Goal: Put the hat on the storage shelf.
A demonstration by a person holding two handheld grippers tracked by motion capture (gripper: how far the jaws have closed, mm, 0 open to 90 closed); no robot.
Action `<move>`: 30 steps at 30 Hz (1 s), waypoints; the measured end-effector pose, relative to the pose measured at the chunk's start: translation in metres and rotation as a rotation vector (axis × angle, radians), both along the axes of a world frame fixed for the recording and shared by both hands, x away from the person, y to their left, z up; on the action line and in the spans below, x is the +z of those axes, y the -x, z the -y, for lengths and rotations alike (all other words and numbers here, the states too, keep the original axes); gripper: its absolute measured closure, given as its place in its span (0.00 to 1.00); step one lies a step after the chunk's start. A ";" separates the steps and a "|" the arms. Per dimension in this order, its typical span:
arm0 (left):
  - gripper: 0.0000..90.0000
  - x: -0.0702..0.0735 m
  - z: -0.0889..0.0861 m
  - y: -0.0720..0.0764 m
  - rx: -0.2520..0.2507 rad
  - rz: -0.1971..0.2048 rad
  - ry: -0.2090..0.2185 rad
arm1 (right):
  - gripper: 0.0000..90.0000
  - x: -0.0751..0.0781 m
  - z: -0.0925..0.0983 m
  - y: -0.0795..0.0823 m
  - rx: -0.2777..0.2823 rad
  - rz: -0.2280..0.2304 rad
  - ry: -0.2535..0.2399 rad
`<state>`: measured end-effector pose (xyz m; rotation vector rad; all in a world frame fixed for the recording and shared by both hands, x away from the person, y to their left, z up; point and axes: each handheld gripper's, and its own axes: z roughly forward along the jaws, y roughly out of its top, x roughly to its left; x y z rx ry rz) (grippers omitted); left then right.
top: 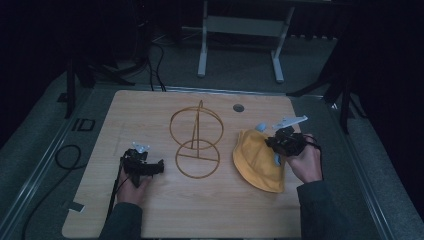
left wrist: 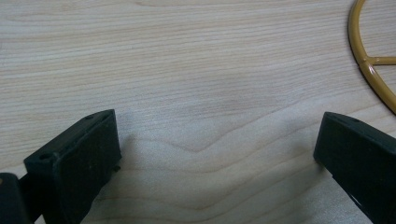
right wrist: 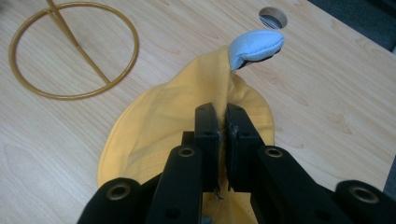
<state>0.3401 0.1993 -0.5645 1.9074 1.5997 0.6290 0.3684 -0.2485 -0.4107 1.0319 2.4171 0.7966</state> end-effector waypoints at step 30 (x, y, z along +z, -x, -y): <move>0.00 0.000 0.000 0.000 0.002 -0.001 0.002 | 0.95 0.039 -0.007 -0.005 0.096 0.032 0.047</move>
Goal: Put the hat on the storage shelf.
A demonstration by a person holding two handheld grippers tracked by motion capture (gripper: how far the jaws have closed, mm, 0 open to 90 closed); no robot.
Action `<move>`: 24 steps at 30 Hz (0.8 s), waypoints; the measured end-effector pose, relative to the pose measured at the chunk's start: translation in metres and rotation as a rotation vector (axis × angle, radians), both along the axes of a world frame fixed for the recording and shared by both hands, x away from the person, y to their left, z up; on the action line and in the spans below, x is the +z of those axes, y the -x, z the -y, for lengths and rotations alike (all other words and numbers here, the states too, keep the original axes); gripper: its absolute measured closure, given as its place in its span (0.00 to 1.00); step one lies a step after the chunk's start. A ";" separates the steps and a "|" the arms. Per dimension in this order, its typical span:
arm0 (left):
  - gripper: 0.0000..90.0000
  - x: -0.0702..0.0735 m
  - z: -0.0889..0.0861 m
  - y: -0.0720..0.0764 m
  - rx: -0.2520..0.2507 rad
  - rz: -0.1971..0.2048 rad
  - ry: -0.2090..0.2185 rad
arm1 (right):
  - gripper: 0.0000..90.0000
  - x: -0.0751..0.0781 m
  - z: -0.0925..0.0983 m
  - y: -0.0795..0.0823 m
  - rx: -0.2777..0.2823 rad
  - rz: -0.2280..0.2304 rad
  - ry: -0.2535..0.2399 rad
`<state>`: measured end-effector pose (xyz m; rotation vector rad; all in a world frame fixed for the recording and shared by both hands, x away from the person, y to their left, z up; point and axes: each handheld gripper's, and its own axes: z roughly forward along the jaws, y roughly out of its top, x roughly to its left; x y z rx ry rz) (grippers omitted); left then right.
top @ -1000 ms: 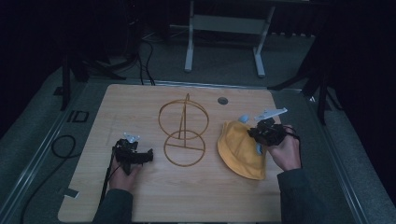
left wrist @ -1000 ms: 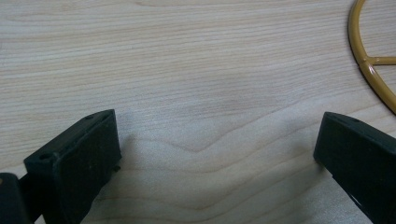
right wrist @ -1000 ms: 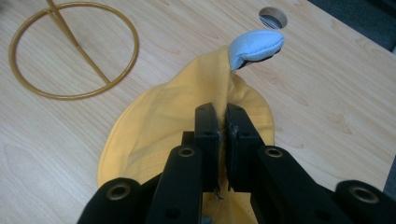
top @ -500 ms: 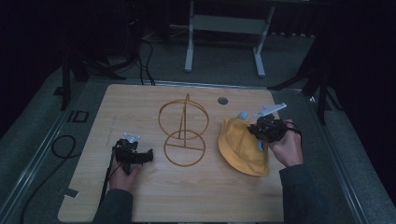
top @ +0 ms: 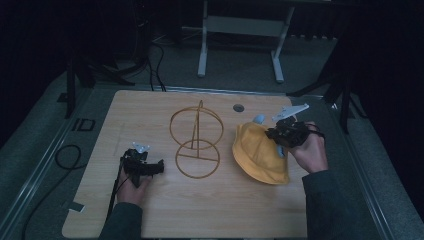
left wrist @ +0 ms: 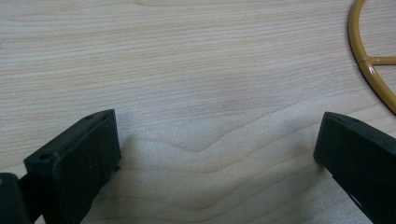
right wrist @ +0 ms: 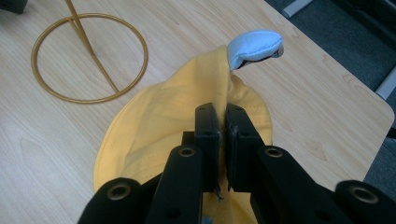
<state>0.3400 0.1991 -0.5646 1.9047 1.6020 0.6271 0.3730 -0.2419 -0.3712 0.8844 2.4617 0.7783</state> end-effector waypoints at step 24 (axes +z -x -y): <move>0.00 0.000 0.000 0.000 -0.002 -0.001 -0.002 | 0.94 0.035 0.007 0.000 0.100 0.040 0.000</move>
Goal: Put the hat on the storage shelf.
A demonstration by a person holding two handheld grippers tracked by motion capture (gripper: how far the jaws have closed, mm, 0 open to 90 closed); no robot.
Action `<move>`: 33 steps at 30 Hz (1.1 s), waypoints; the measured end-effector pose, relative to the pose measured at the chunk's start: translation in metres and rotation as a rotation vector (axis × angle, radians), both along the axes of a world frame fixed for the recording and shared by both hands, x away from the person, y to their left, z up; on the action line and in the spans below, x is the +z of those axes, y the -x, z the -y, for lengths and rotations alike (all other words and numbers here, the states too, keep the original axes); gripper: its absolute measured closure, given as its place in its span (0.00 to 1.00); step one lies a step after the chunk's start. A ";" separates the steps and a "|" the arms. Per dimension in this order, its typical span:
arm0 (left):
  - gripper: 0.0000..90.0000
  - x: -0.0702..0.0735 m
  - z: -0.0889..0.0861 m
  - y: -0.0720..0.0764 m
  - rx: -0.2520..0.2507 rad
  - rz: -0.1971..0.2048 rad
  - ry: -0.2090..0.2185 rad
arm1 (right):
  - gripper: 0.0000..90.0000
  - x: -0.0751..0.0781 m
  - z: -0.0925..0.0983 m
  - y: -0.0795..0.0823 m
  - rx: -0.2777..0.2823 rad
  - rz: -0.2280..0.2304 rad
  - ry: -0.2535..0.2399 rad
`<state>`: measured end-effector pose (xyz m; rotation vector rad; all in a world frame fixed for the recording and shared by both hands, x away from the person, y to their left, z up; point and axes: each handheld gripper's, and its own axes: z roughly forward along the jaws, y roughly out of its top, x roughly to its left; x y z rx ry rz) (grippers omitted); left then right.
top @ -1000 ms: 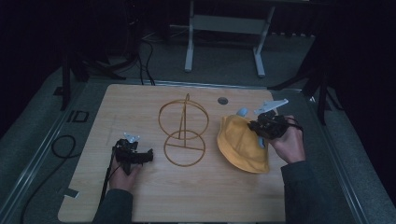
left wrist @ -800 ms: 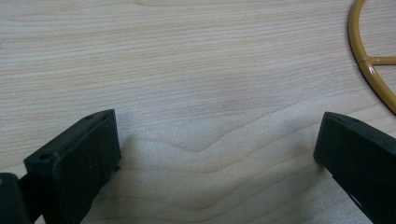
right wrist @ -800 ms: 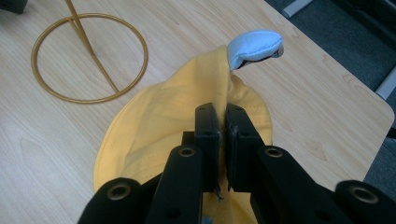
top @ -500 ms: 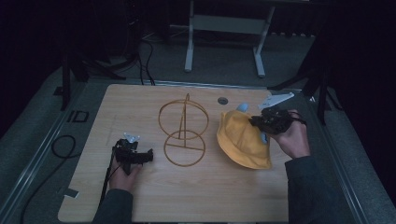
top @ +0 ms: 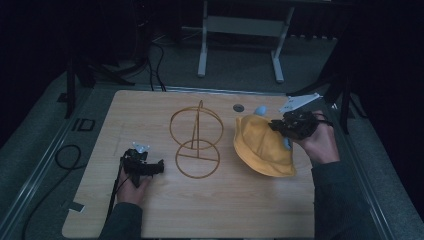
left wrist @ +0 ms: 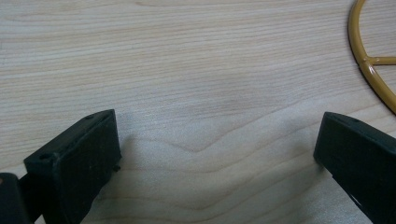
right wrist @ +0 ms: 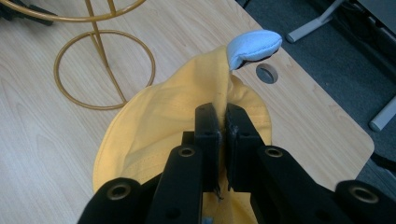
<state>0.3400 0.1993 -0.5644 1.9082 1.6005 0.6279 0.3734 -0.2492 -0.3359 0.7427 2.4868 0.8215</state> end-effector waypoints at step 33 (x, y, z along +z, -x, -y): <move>0.00 0.000 0.000 0.000 -0.002 -0.002 -0.002 | 0.95 0.049 -0.005 -0.014 0.048 0.081 -0.069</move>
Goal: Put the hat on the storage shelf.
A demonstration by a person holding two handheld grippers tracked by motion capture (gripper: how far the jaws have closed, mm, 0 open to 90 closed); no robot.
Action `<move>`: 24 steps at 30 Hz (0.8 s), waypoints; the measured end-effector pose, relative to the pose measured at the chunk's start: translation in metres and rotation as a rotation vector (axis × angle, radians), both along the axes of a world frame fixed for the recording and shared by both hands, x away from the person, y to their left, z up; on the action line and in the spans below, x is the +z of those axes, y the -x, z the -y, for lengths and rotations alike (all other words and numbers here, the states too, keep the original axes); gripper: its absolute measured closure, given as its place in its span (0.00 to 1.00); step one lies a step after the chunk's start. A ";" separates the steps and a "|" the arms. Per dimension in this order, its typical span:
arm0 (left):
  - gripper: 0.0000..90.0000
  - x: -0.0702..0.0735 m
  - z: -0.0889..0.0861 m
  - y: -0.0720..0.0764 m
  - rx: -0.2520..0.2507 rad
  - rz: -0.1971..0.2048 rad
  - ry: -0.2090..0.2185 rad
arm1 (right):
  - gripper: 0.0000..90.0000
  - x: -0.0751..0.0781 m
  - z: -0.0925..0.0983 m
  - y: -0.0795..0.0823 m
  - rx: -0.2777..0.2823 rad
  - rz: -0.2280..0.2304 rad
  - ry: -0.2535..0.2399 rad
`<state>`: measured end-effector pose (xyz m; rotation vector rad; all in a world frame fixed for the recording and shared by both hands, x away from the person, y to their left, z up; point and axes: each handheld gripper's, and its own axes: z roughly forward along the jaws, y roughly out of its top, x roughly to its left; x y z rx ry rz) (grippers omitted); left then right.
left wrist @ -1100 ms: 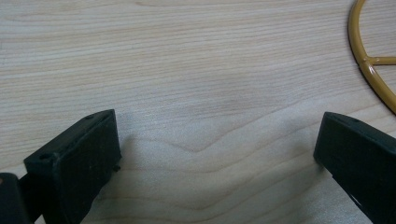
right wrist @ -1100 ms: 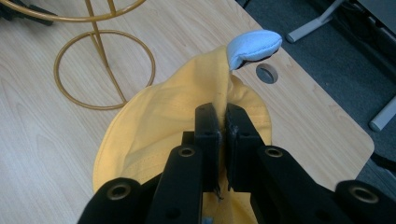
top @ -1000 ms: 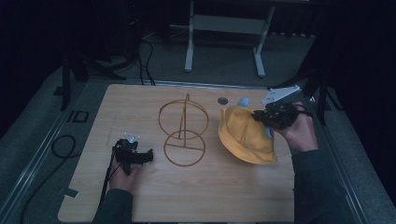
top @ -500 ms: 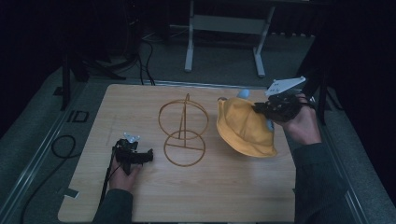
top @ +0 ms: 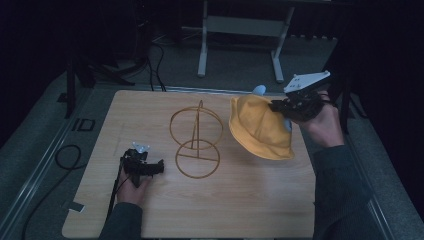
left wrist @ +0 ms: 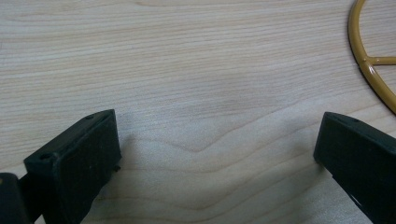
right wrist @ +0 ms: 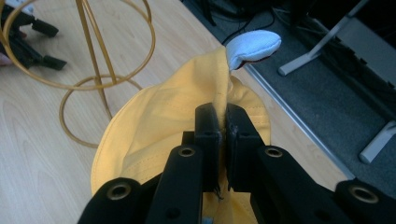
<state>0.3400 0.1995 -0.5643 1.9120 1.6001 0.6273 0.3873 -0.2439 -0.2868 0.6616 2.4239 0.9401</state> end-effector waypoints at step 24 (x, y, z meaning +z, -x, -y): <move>0.00 0.000 0.000 0.000 0.000 -0.002 0.000 | 0.95 0.027 -0.010 -0.012 0.018 0.038 -0.089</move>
